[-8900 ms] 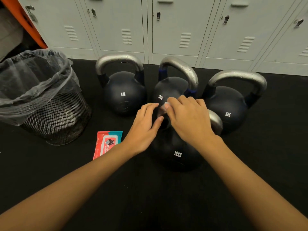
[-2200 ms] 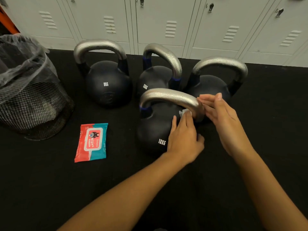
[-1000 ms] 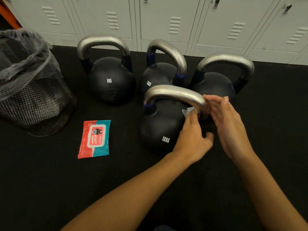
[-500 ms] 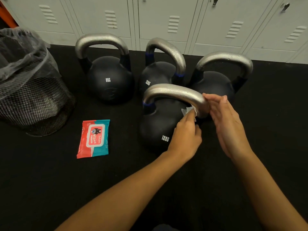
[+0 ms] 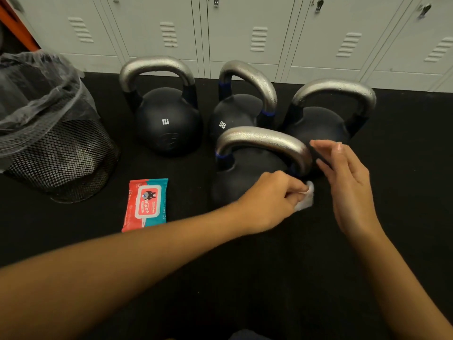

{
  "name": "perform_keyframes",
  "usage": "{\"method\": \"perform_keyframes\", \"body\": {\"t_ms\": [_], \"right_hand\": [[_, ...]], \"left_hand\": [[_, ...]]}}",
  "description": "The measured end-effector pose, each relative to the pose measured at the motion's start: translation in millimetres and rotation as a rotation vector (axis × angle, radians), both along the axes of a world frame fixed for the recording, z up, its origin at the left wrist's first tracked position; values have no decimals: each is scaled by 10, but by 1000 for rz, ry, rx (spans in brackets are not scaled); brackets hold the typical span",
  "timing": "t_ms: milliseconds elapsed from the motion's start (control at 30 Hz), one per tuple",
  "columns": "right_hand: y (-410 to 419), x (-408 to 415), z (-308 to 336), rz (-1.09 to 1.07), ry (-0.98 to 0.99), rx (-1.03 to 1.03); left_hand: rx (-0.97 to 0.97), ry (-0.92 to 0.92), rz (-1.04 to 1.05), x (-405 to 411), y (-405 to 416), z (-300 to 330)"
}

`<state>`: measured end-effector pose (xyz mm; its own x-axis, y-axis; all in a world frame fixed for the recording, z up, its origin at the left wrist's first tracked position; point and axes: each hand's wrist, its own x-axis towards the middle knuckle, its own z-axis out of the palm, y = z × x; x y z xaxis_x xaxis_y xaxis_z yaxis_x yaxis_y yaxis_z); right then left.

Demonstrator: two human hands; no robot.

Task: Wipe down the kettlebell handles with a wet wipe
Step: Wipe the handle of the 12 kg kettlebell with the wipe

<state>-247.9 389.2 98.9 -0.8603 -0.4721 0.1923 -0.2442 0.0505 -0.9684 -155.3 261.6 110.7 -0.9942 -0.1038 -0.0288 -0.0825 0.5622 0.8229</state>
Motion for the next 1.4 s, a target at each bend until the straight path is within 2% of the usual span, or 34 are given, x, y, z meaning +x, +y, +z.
{"method": "perform_keyframes", "body": {"t_ms": [100, 233, 300, 467, 600, 700, 800, 900, 967, 1133, 1400], "right_hand": [[81, 43, 78, 47, 75, 1], [106, 18, 266, 305, -122, 21], [75, -29, 354, 338, -181, 14], [36, -154, 461, 163, -153, -123], [121, -279, 359, -7, -97, -79], [152, -341, 132, -46, -103, 47], [111, -284, -110, 65, -239, 71], [78, -252, -195, 104, -486, -188], [15, -278, -202, 118, -567, -235], [-263, -394, -403, 245, -581, -3], [-63, -197, -704, 129, -542, -94]], "left_hand": [[82, 70, -69, -73, -193, 248], [111, 126, -55, -256, -443, 550], [115, 132, -59, -315, -525, 661], [-21, 186, -25, -347, -667, 812], [-195, 166, 112, -195, -885, 690], [-315, 108, 187, -15, -1041, 418], [-248, 29, 207, 126, -1074, 213], [-205, 9, 187, 184, -1031, 135], [-196, 16, 188, 185, -1024, 108], [-205, 45, 174, 188, -1080, 82], [-201, 59, 153, 209, -1094, 55]]}}
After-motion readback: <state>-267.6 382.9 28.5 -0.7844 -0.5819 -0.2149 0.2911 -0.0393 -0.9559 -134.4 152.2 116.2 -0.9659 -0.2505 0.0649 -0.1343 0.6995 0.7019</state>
